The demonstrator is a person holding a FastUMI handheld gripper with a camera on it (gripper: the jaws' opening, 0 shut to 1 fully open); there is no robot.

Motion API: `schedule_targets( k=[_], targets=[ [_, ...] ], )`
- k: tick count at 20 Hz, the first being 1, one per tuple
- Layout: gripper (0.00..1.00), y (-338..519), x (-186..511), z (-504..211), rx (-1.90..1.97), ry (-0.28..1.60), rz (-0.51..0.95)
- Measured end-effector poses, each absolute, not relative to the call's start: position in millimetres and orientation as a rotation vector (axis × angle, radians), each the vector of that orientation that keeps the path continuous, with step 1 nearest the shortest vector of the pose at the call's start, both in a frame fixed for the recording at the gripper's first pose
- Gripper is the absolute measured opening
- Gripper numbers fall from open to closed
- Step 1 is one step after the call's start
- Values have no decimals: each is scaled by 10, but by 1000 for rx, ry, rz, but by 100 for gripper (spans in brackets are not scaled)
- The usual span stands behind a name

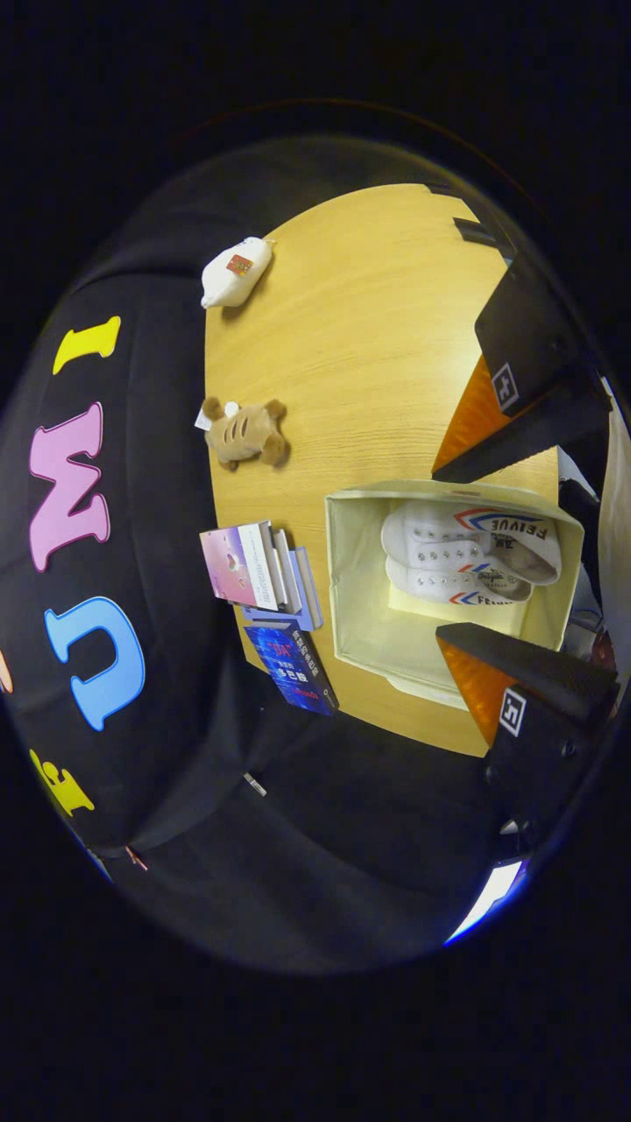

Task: Open the storage box then place both shoes into the box .Put the left shoe in first, then the right shoe, with the right side of both shoes facing outward in a uniform manner.

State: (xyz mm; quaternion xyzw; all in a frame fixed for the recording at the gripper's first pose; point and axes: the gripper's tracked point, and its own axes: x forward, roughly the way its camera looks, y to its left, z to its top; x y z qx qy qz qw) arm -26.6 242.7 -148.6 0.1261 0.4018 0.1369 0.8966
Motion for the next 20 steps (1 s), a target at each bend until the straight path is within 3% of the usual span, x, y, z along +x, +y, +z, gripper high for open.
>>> schedule_targets(
  k=[7, 20],
  targets=[
    [99, 1852, -65, -878, 217, 648, 232],
    [98, 592, 320, 674, 148, 118, 135]
  ],
)
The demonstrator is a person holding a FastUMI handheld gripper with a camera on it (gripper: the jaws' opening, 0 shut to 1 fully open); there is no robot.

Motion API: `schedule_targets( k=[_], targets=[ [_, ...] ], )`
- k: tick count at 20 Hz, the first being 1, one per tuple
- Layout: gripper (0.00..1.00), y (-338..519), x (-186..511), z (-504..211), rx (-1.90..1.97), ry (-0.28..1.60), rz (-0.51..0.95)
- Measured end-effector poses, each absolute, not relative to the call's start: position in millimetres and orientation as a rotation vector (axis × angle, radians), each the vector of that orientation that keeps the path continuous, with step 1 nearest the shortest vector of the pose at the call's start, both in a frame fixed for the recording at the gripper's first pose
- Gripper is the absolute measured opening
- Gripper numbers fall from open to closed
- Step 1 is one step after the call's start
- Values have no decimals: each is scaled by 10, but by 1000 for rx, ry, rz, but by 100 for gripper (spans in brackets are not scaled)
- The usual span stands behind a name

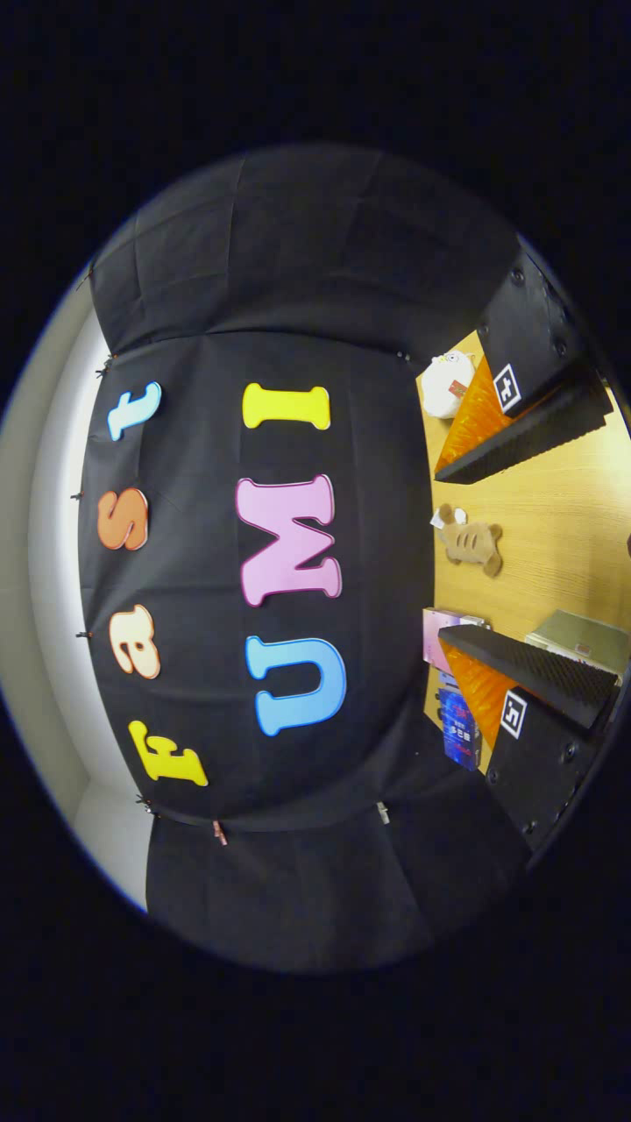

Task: Open the storage box then place both shoes into the box .Put the left shoe in first, then the right shoe, with the right side of both shoes facing outward in a uniform manner.

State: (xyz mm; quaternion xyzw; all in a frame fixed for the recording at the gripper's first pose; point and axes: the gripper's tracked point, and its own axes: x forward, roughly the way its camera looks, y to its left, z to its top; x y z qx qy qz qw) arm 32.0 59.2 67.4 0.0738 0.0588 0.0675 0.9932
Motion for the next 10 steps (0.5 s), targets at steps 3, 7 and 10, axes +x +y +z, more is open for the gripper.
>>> schedule_targets(
  k=[3, 7, 10],
  targets=[
    [98, 289, 364, 823, 116, 21, 132],
    [98, 29, 350, 884, 82, -44, 163],
    [98, -84, 325, 818, 126, -43, 175]
  ],
)
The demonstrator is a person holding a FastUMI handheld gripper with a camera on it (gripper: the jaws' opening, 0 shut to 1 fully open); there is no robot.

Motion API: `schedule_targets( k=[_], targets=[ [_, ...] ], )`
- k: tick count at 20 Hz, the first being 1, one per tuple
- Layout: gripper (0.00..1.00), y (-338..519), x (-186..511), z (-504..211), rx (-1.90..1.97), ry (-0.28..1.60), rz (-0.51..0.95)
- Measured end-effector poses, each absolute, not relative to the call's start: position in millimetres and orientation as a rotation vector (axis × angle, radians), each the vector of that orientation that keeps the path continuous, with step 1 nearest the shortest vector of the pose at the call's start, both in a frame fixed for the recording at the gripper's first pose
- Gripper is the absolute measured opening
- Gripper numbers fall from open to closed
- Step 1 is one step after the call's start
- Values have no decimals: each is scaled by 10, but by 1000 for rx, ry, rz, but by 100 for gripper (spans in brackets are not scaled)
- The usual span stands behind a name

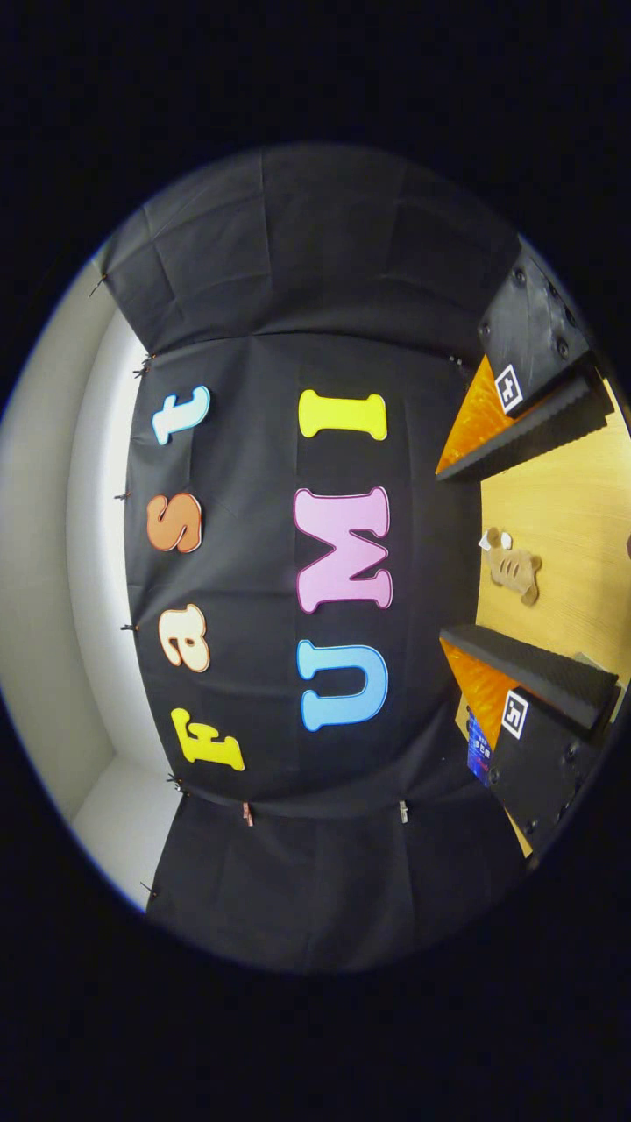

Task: Open the storage box then place both shoes into the box .Put the left shoe in first, then the right shoe, with the right side of both shoes facing outward in a uniform manner.

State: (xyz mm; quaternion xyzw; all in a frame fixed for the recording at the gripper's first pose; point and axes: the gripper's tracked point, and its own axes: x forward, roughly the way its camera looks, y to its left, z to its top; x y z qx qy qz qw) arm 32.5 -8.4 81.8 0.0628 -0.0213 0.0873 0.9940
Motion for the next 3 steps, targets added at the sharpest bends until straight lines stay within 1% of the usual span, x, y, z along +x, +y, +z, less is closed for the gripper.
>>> schedule_targets(
  k=[3],
  targets=[
    [98, -225, 265, 765, 112, -46, 125]
  ],
)
